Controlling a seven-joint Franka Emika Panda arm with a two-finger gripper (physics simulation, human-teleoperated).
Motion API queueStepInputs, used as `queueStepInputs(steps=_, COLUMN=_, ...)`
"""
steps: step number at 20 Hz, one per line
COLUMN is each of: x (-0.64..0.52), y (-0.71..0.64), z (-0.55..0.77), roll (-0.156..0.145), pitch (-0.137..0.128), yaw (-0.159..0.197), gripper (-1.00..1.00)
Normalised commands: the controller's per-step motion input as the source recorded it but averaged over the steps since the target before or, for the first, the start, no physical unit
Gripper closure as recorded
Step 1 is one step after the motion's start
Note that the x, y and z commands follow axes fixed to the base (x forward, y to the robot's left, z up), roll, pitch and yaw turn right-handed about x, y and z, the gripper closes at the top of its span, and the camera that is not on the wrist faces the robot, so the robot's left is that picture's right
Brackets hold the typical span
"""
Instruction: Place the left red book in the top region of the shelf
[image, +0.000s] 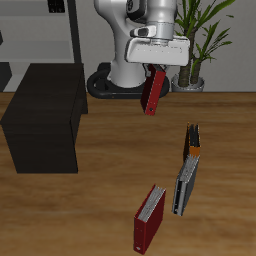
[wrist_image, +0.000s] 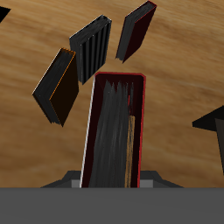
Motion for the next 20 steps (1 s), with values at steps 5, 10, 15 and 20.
queueStepInputs(steps=5, x=0.09, y=-0.43, z=0.12, roll=-0.106, pitch=-0.031, yaw=0.042, gripper=1.0)
queueStepInputs(steps=10, x=0.19, y=-0.55, z=0.13, roll=-0.166, pitch=-0.039, yaw=0.036, gripper=1.0)
queueStepInputs(steps=15, x=0.14, y=-0.26, z=0.1, roll=-0.14, pitch=-0.006, yaw=0.027, gripper=1.0)
queueStepInputs(steps=20, x=0.2, y=-0.03, z=-0.06, roll=-0.098, pitch=0.004, yaw=0.043, gripper=1.0)
